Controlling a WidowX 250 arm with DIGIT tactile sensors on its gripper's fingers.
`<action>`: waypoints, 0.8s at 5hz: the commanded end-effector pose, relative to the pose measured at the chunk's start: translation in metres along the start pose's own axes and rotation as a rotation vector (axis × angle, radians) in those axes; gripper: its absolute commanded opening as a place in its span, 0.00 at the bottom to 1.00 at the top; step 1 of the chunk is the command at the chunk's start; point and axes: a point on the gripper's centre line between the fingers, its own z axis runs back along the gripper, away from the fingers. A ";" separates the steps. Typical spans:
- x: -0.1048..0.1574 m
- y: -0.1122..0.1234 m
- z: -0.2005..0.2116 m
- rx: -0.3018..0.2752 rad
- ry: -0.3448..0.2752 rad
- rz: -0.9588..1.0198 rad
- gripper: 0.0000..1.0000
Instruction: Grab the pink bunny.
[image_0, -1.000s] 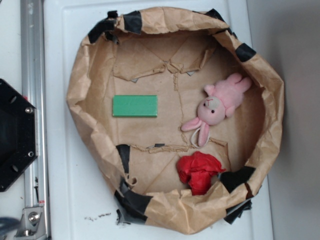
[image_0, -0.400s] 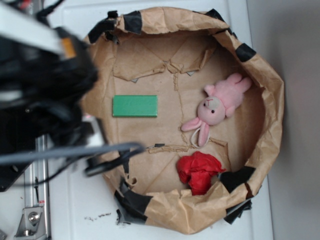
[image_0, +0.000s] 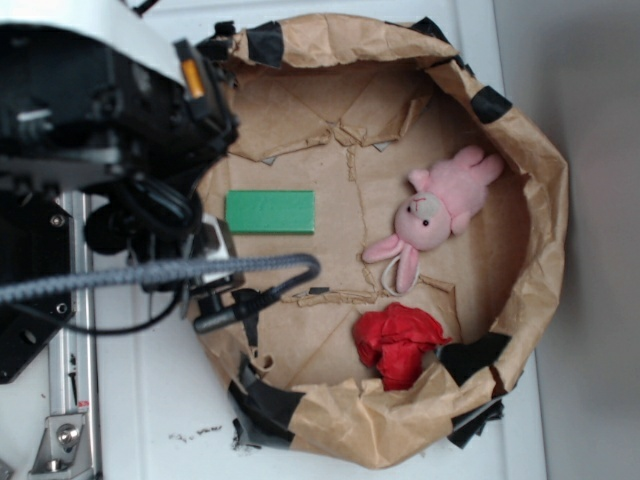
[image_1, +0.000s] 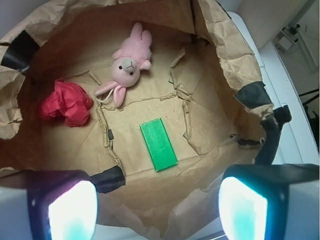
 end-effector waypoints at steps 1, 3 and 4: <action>0.037 0.009 -0.049 0.070 -0.096 0.075 1.00; 0.086 -0.009 -0.121 0.012 -0.132 0.140 1.00; 0.110 -0.024 -0.147 -0.034 -0.144 0.158 1.00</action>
